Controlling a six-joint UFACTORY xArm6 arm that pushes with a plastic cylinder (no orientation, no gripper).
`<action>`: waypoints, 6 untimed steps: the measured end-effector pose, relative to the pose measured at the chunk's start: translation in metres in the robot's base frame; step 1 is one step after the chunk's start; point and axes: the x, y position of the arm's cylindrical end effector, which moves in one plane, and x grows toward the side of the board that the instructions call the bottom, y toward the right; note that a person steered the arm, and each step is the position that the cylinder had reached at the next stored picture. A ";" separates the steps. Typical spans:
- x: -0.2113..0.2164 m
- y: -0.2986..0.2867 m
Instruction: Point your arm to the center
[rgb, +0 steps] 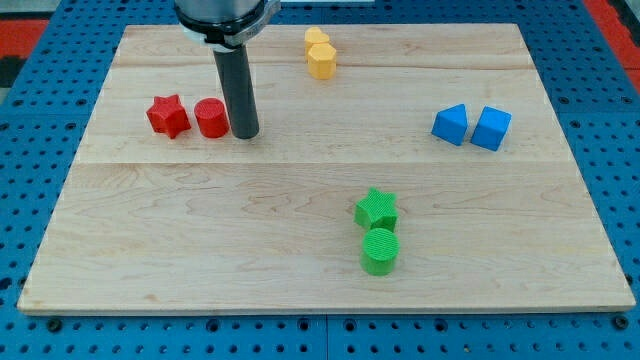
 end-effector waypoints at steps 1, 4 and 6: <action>0.000 0.012; 0.000 0.035; 0.000 0.037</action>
